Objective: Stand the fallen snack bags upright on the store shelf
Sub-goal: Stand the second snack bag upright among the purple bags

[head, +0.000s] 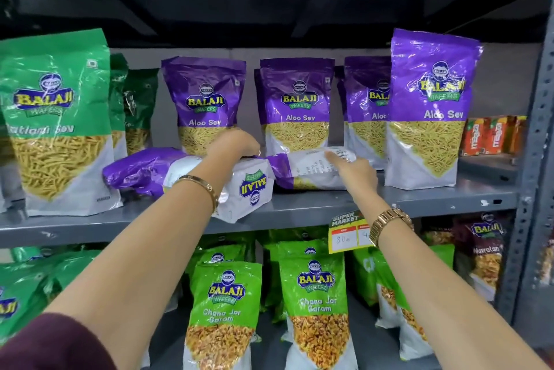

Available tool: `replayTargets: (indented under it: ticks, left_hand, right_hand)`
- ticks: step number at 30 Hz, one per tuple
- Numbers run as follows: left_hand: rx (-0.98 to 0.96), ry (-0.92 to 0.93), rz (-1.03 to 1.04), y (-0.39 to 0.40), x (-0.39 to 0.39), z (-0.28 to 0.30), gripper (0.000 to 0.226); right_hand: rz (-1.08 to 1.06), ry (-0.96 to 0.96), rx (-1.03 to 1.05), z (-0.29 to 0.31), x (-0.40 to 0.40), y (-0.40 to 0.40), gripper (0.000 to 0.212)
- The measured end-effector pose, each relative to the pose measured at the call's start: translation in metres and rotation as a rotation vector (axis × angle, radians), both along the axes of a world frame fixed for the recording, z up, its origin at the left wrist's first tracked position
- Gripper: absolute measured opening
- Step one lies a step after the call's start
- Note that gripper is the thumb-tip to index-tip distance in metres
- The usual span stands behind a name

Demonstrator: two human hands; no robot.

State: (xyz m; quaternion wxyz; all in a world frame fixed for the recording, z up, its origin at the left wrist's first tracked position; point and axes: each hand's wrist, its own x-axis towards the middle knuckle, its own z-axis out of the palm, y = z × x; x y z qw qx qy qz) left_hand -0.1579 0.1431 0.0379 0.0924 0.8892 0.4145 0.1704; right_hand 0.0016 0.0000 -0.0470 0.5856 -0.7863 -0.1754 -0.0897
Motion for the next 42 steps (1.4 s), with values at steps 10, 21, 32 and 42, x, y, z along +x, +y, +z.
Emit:
replayTargets:
  ticks: [10, 21, 32, 42]
  left_hand:
    - [0.135, -0.174, -0.094, 0.001, 0.017, 0.019, 0.035]
    - [0.250, -0.592, -0.098, -0.011, 0.052, 0.066, 0.030]
    - [0.348, -0.742, -0.472, -0.033, 0.087, 0.113, 0.030]
    - [0.198, -1.024, -0.354, 0.007, 0.105, 0.084, 0.029]
  right_hand:
    - [0.062, 0.048, 0.114, -0.002, 0.000, -0.008, 0.080]
    - [0.217, 0.115, 0.338, -0.003, 0.007, -0.013, 0.057]
    - [0.219, -0.405, -0.007, -0.006, -0.008, 0.004, 0.099]
    - [0.178, -0.363, -0.069, -0.004, 0.008, 0.023, 0.096]
